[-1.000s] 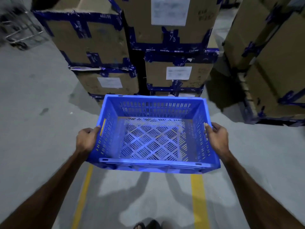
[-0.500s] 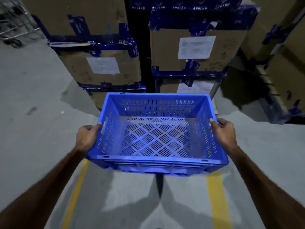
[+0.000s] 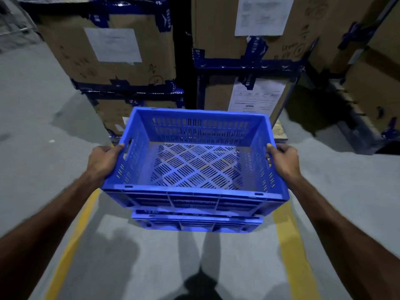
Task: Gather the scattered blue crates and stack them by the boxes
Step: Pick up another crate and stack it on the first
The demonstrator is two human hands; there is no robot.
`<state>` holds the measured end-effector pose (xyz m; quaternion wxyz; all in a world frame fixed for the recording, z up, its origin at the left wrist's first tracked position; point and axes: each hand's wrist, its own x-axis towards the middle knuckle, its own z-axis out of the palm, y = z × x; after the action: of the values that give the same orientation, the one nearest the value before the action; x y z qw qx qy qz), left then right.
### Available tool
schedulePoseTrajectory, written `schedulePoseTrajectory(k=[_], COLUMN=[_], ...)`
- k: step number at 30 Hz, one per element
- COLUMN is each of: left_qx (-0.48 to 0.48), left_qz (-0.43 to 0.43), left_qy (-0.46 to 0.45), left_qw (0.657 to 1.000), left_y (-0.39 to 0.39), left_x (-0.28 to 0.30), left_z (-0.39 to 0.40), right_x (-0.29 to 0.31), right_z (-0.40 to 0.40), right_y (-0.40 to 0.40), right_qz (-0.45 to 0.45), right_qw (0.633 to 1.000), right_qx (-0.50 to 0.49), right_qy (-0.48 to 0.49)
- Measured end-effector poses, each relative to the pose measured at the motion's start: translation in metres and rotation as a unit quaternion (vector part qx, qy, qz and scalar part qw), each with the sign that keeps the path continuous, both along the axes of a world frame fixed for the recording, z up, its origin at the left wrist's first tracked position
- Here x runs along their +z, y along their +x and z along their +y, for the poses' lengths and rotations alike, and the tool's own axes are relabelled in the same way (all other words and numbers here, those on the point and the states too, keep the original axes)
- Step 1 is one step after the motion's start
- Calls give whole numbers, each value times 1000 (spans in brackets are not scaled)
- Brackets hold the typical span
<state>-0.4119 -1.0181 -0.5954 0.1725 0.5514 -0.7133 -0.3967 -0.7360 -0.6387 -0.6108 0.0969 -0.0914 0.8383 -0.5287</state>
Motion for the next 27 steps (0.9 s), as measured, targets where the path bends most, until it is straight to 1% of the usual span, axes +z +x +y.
schedulePoseTrajectory(k=[4,6,9,10,11,14,17,18,20,21,23,25,27], left_qx=[0,0,-3,2,1,-12,-32,-38,-63,-86,-148,-198,-244], left_qz=[-10,-27,-34,-35,-36,-36,-40,-43,-61,-81,-134,-175,-188], left_qy=[1,13,25,21,18,2,-19,-32,-95,-147,-258,-323,-375], left_qw=[1000,1000,999,999,999,999,998,998,992,982,945,909,875], left_y=[0,3,7,6,4,-3,-4,-4,0,2,9,19,33], left_x=[-24,-47,-116,-131,-134,-129,-78,-67,-53,-50,-42,-43,-49], left_z=[-11,-29,-94,-108,-111,-111,-53,-38,-15,-7,8,18,29], right_x=[-22,-32,-50,-54,-57,-59,-59,-59,-58,-57,-51,-45,-39], right_z=[-4,-8,-9,-8,-7,-6,-4,-4,-4,-3,1,9,16], right_y=[5,8,10,10,9,6,5,5,6,5,7,16,30], right_qz=[9,19,18,14,9,9,16,14,11,23,93,192,283], right_qw=[1000,1000,1000,1000,1000,1000,1000,1000,999,998,985,953,911], right_qx=[-2,1,1,-3,-6,-1,10,11,18,21,35,74,118], right_qy=[9,12,15,14,10,9,19,19,25,51,142,223,277])
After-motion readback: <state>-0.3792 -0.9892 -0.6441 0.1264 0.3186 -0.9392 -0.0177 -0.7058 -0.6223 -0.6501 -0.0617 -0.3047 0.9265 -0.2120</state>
